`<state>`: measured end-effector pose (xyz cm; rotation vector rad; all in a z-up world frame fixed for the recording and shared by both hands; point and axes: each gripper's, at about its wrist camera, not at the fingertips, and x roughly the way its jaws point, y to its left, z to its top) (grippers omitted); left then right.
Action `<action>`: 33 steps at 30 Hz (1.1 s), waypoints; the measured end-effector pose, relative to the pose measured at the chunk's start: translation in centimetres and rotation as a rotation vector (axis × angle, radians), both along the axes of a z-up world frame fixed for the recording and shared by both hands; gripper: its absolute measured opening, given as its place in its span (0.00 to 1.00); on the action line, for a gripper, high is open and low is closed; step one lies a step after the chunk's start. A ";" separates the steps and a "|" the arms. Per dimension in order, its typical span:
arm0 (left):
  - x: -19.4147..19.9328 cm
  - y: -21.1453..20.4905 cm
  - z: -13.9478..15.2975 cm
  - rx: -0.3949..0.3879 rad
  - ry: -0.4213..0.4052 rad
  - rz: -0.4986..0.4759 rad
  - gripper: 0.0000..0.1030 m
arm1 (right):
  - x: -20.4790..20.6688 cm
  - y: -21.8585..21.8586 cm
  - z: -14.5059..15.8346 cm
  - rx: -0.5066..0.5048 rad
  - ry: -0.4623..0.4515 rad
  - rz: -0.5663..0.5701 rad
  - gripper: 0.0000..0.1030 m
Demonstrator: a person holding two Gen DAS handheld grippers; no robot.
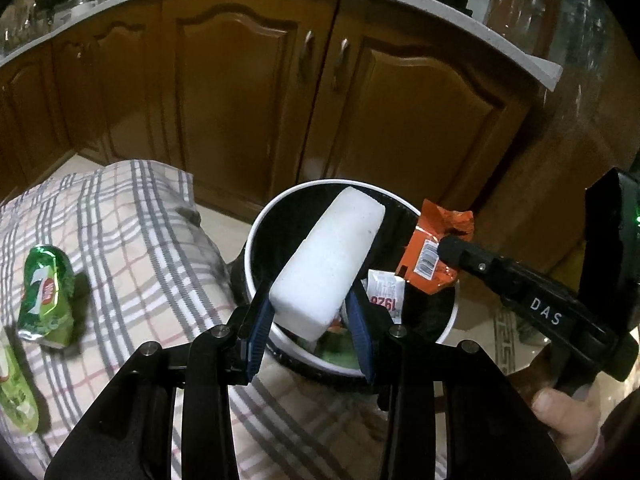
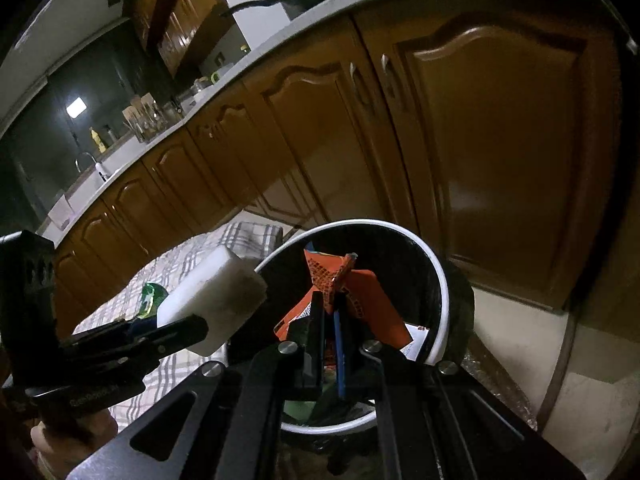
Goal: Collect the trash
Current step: 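Carry sponge and wrapper over the black bin and open both tools, then grasp green spout pouch with left tool while right tool grasps green soda can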
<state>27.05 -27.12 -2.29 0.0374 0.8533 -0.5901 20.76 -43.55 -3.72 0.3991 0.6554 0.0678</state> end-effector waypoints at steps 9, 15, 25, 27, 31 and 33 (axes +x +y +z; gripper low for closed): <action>0.9 -1.0 -1.0 0.001 0.027 -0.006 0.37 | 1.1 -0.7 -0.8 0.002 0.028 -0.002 0.10; 0.7 -0.8 -0.8 -0.005 0.016 0.000 0.59 | 0.9 -1.2 -1.0 0.032 0.030 -0.013 0.42; -1.3 3.4 -0.4 -0.047 0.024 0.061 0.67 | -1.0 -0.2 0.3 0.056 -0.022 -0.011 0.70; -1.8 4.7 -0.3 -0.058 0.027 0.084 0.67 | -1.5 0.7 0.7 0.060 -0.035 0.002 0.71; -3.0 7.8 -0.6 -0.075 0.041 0.134 0.67 | -1.9 2.9 1.1 0.064 -0.042 0.042 0.73; -3.3 9.1 -0.6 -0.075 0.042 0.157 0.67 | -2.1 4.4 1.3 0.063 -0.042 0.067 0.76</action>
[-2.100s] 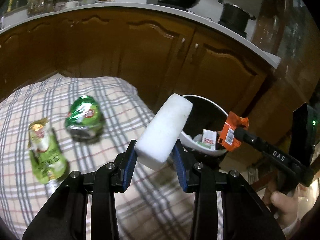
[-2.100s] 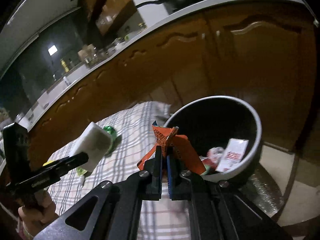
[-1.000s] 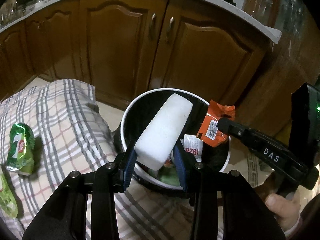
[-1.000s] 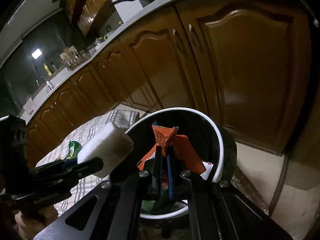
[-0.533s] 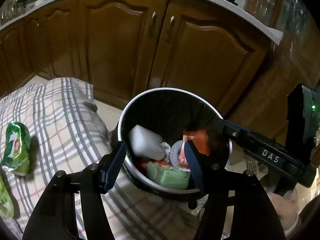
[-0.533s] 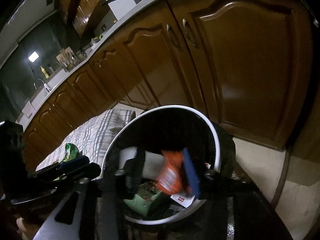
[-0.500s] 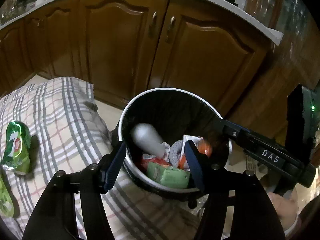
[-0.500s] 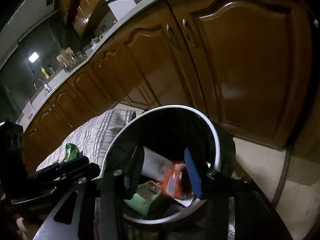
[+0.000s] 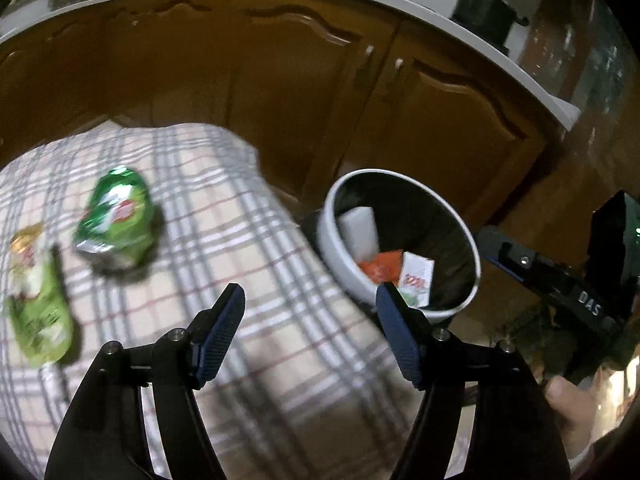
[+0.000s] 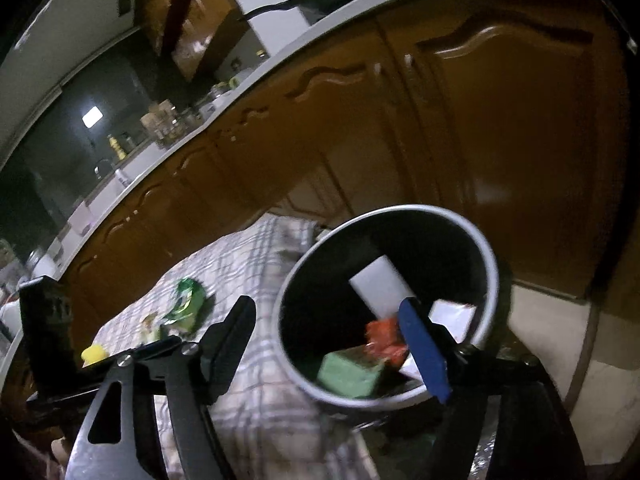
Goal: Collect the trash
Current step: 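Grasp green spout pouch with left tool while right tool grasps green soda can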
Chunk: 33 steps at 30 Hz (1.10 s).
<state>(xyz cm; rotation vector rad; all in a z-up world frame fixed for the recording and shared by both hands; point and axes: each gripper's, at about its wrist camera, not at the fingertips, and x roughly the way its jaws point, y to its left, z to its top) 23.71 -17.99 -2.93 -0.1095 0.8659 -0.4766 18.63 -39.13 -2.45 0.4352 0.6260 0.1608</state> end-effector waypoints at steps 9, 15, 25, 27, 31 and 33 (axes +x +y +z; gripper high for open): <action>-2.3 7.4 -0.3 -0.026 0.009 0.120 0.70 | -0.3 5.3 0.1 0.005 -0.005 0.097 0.89; -3.2 12.5 -0.7 -0.046 0.021 0.220 0.70 | -0.2 8.3 -0.2 0.001 0.003 0.145 0.89; -3.9 18.5 -1.2 -0.073 0.024 0.330 0.70 | 0.6 12.9 -0.8 -0.009 0.017 0.217 0.89; -3.9 19.2 -1.3 -0.076 0.024 0.343 0.70 | 0.8 13.5 -0.8 -0.013 0.020 0.225 0.89; -3.6 20.5 -1.6 -0.086 0.037 0.365 0.70 | 1.5 14.7 -0.9 -0.016 0.030 0.245 0.89; -3.3 21.0 -1.8 -0.088 0.045 0.374 0.70 | 1.7 14.9 -0.9 -0.018 0.031 0.250 0.89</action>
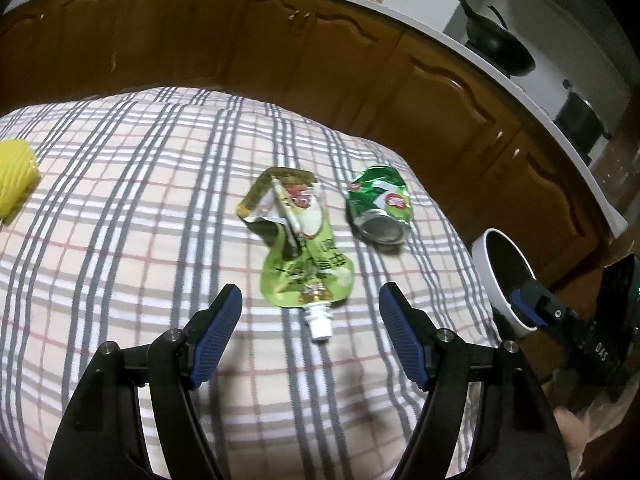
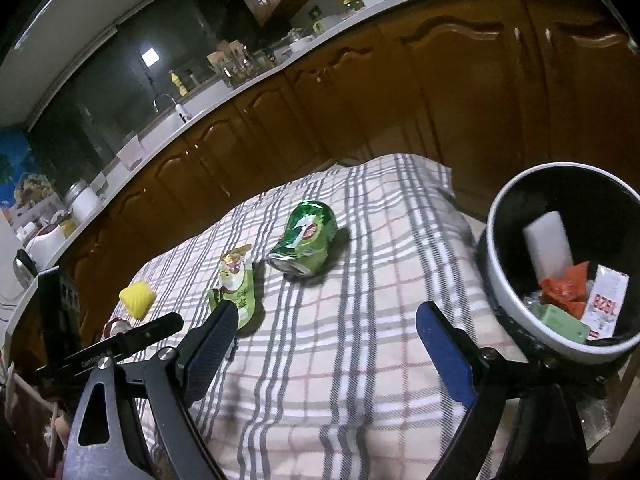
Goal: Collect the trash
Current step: 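Grasp green spout pouch with left tool while right tool grasps green soda can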
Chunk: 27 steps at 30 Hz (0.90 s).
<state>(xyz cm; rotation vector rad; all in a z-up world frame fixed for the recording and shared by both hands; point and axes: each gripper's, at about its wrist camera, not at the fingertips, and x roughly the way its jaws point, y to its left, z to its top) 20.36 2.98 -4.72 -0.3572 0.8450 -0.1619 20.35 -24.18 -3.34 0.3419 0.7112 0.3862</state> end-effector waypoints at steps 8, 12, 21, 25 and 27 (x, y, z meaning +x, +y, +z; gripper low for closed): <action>1.5 1.2 -0.3 -0.016 0.027 0.018 0.70 | 2.9 2.0 -0.6 0.002 0.034 0.033 0.89; 2.4 1.5 -0.2 -0.017 0.031 0.017 0.70 | 4.4 2.5 -0.9 0.006 0.046 0.041 0.89; 4.9 1.6 -1.4 -0.034 0.085 0.015 0.70 | 8.1 3.5 -1.8 0.044 0.086 0.053 0.89; 6.1 1.6 -2.0 -0.046 0.107 0.007 0.70 | 10.1 3.8 -2.7 0.069 0.113 0.059 0.88; 6.7 1.4 -2.1 -0.040 0.110 0.005 0.70 | 11.0 3.9 -3.2 0.080 0.133 0.061 0.84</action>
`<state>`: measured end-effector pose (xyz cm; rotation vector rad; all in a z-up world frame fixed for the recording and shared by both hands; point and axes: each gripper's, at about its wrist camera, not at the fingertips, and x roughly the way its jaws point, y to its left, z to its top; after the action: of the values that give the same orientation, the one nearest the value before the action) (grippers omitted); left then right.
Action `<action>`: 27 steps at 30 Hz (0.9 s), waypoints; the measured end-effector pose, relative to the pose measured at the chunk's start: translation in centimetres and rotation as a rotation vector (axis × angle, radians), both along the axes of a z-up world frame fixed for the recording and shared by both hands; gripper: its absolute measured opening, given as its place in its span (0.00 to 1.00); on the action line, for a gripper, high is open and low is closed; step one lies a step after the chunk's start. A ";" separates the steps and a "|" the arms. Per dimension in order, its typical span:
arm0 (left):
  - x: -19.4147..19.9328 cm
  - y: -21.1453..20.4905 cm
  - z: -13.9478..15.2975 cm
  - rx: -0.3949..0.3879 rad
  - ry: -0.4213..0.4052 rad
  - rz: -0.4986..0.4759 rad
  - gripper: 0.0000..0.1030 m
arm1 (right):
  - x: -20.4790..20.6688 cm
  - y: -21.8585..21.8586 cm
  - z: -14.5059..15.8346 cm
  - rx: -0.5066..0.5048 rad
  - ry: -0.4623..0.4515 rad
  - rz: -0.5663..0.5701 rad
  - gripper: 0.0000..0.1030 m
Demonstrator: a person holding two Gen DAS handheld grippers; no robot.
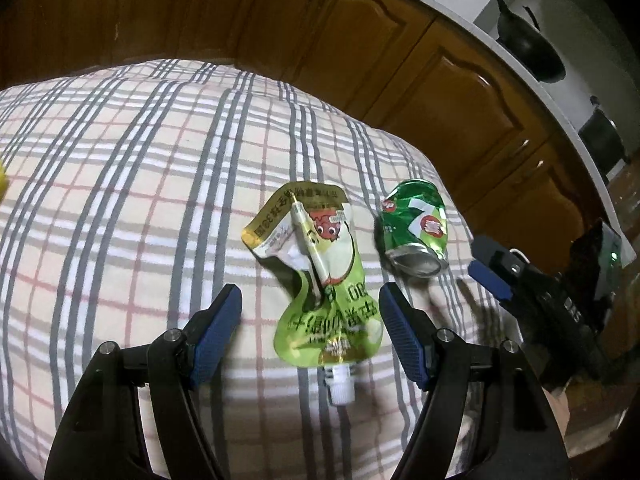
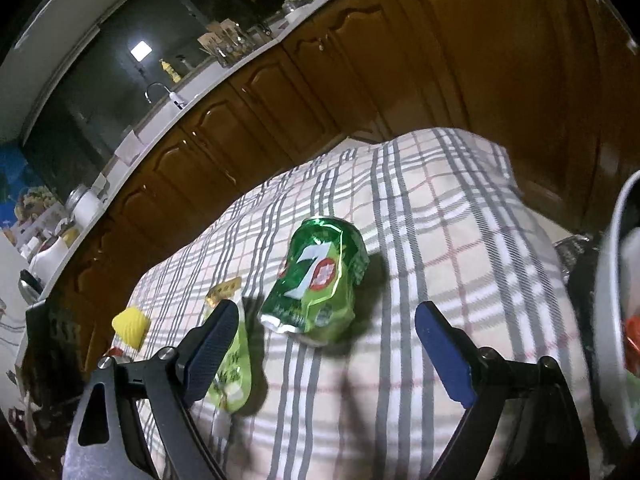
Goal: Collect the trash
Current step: 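Grasp green spout pouch with left tool while right tool grasps green soda can, then carry pouch and can over the black bin and open both tools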
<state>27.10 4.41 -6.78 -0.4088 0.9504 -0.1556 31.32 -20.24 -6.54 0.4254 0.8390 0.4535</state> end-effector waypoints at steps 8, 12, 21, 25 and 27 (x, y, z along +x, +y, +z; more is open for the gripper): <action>2.1 -0.8 -1.4 0.022 0.031 -0.028 0.68 | 3.0 1.2 -2.4 0.070 0.112 0.053 0.51; 2.5 -1.3 -2.1 0.014 0.043 -0.057 0.38 | 3.0 1.3 -2.8 0.096 0.117 0.069 0.35; 1.6 -2.2 -0.8 0.030 -0.019 -0.092 0.13 | 0.7 -0.3 -0.8 0.060 0.046 0.037 0.32; 0.7 -2.3 0.2 0.035 -0.044 -0.103 0.13 | -1.4 -1.8 0.0 0.059 0.018 0.015 0.32; 0.1 -2.9 0.8 0.046 -0.059 -0.118 0.13 | -2.2 -2.5 0.3 0.057 0.009 0.005 0.32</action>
<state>27.23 1.47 -5.96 -0.3044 0.9186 -0.2520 29.13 -22.70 -6.23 0.4785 0.8374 0.4816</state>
